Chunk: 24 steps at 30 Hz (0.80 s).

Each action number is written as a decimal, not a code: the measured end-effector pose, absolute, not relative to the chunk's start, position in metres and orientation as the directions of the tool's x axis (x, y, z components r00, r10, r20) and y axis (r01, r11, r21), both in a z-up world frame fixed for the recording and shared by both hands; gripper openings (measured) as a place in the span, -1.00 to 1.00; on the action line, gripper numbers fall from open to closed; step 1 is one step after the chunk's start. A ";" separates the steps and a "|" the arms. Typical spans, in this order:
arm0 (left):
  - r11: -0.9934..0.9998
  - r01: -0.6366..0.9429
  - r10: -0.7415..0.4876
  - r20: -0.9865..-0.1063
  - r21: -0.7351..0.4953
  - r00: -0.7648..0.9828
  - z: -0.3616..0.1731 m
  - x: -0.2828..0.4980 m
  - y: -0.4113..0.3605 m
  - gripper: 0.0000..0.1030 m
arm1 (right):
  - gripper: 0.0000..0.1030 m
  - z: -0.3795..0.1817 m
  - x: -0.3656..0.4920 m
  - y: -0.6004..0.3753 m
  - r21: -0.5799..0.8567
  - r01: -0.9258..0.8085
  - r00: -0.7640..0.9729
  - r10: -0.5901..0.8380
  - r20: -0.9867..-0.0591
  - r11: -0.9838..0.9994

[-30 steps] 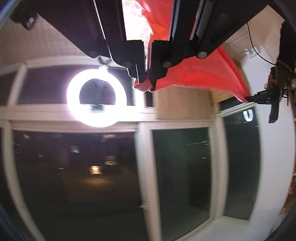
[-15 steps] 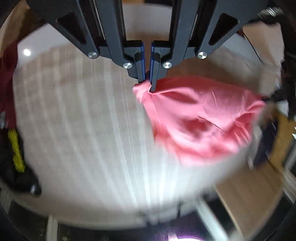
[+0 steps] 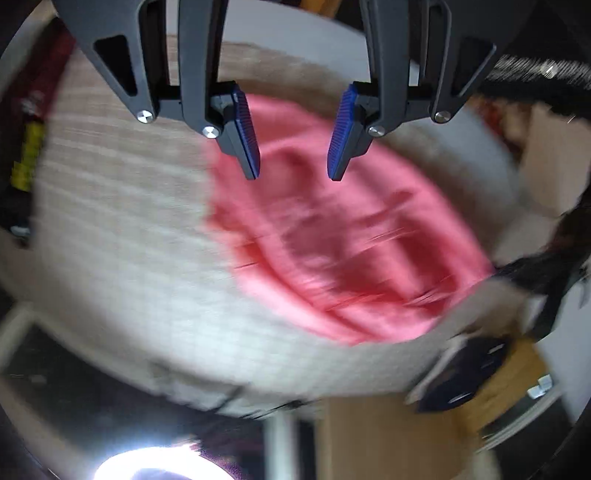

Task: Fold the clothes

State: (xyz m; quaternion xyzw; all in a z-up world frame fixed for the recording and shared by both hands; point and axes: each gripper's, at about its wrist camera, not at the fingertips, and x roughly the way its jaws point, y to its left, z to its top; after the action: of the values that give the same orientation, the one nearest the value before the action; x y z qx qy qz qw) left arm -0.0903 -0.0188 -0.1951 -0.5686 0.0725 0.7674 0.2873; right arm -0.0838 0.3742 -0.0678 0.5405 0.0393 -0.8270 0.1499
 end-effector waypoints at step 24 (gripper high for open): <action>-0.802 -0.550 0.393 -0.900 -0.236 -0.187 -0.198 -0.069 -0.024 -0.85 | -0.95 -0.032 -0.067 0.382 0.148 0.330 -0.408 -0.283 -0.868 -0.932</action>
State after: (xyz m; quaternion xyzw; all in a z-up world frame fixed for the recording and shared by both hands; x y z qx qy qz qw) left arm -0.0686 -0.0236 -0.1976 -0.5588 0.0702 0.7671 0.3071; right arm -0.0667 0.3817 -0.0322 0.5123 0.0232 -0.8388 0.1827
